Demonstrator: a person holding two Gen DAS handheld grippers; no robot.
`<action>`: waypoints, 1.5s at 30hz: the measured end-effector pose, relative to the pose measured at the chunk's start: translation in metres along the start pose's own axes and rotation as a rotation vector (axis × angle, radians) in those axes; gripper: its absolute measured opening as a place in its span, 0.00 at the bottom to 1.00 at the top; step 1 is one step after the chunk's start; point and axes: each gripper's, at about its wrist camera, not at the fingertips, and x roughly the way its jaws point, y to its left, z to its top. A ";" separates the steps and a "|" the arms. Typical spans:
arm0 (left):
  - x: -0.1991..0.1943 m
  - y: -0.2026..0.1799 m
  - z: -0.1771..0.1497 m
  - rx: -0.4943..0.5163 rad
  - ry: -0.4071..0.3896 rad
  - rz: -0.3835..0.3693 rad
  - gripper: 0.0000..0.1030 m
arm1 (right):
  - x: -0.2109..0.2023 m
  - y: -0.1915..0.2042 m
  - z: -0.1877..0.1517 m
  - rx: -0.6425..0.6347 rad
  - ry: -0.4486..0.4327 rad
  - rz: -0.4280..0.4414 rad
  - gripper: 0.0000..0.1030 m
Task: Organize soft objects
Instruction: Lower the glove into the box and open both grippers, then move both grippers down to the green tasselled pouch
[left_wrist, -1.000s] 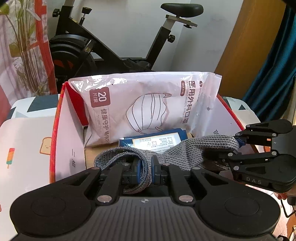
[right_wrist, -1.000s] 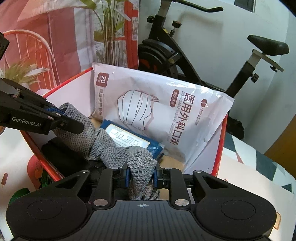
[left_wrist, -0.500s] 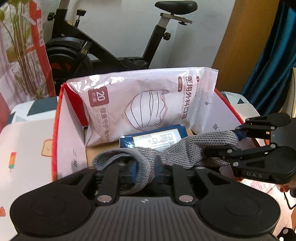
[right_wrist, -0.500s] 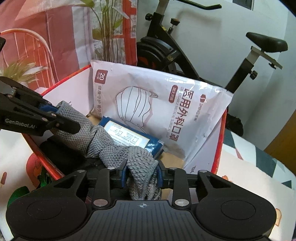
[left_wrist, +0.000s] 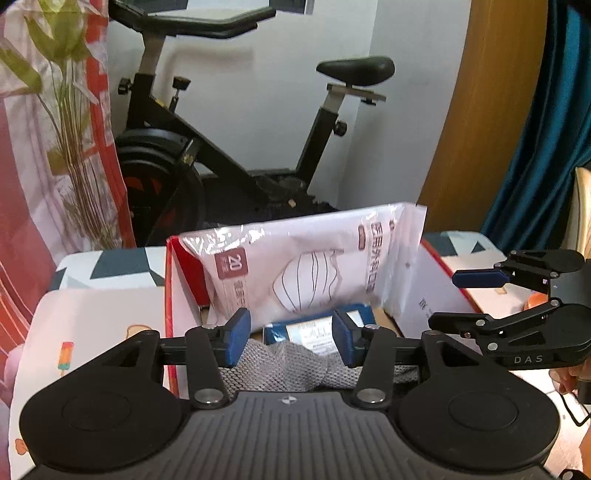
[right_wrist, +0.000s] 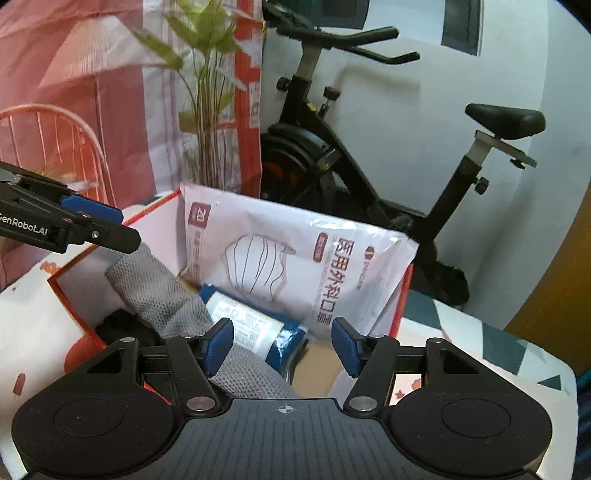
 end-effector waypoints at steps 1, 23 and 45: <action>-0.002 -0.001 0.001 -0.002 -0.007 0.002 0.50 | -0.002 0.000 0.001 0.006 -0.005 -0.002 0.54; -0.054 -0.014 -0.060 -0.026 -0.091 0.043 1.00 | -0.067 0.024 -0.041 0.142 -0.178 -0.012 1.00; -0.058 0.000 -0.161 -0.188 0.080 0.137 1.00 | -0.061 0.055 -0.127 0.277 -0.139 0.000 1.00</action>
